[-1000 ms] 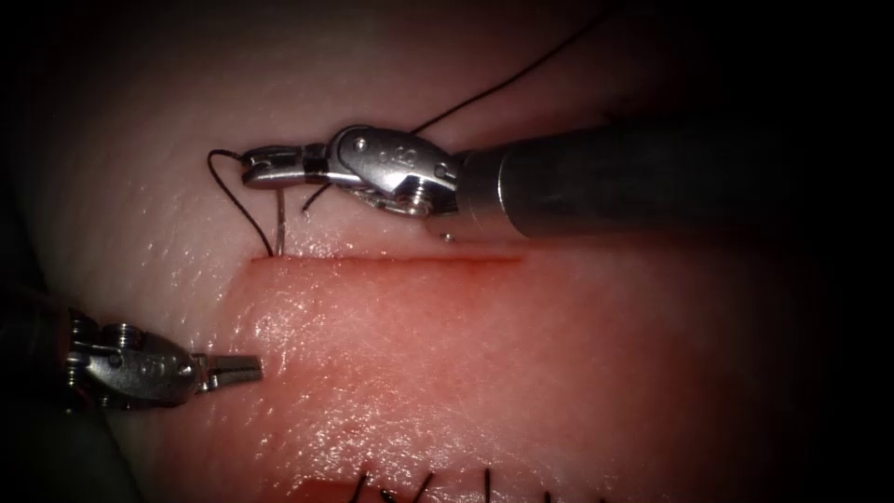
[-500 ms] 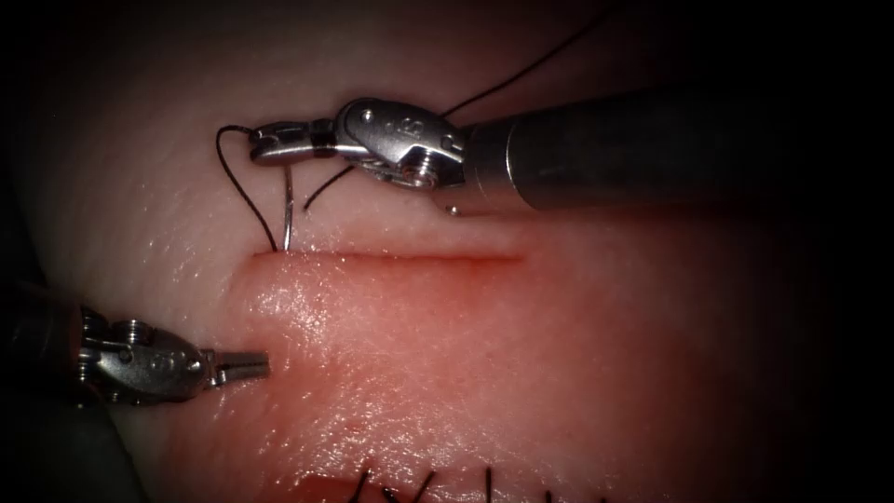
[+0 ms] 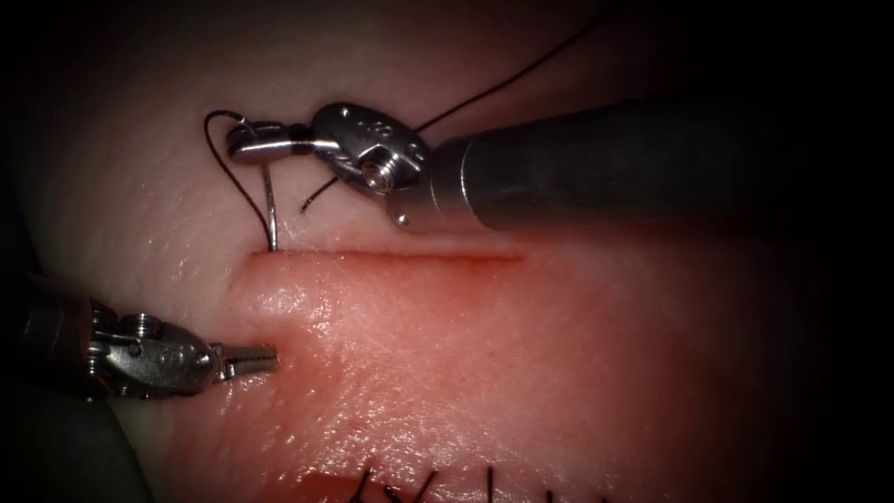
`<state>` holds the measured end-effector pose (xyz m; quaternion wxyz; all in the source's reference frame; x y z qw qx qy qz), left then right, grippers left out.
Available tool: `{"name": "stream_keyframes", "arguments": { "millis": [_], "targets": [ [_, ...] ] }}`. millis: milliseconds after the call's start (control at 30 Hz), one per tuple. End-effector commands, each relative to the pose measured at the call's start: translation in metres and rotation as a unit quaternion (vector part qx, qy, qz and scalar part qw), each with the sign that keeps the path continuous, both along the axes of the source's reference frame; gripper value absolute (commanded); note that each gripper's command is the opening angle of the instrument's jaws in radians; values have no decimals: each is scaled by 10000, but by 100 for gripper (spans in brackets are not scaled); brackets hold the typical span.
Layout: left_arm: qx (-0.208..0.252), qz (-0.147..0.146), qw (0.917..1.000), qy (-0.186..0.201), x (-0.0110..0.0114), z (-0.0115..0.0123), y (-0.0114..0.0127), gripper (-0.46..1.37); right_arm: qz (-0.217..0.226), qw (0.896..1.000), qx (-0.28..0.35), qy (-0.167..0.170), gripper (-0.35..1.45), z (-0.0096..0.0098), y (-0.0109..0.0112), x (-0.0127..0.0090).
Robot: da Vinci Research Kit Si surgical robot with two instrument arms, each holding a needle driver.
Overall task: Wound Closure
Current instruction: Use the right gripper to throw the needle through the bottom of the wound
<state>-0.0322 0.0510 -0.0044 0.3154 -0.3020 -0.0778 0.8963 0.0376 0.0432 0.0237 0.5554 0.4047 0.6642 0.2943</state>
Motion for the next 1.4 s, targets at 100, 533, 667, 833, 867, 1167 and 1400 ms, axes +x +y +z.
{"name": "stream_keyframes", "arguments": {
  "millis": [100,533,667,833,867,1167,1400],
  "targets": [
    [26,22,10000,-33,1,1,2,-35,136,9976,686,-16,-35,-10,-11,3],
    [26,29,10000,-40,1,3,5,-35,218,9713,2361,-163,-35,-33,-60,-4],
    [29,33,10000,-45,1,4,7,-35,103,9628,2697,-134,-35,-41,-75,0],
    [13,57,10000,-46,1,4,9,-35,-15,9570,2898,-139,-35,-44,-88,7],
    [-2,81,10000,-47,0,4,10,-35,-49,9547,2971,-182,-35,-44,-92,8],
    [13,94,9999,-86,1,5,17,-35,-320,9366,3460,-450,-35,-51,-126,-2],
    [14,87,9999,-92,2,3,21,-35,-449,9337,3490,-657,-35,-49,-152,-12]
  ]
}}
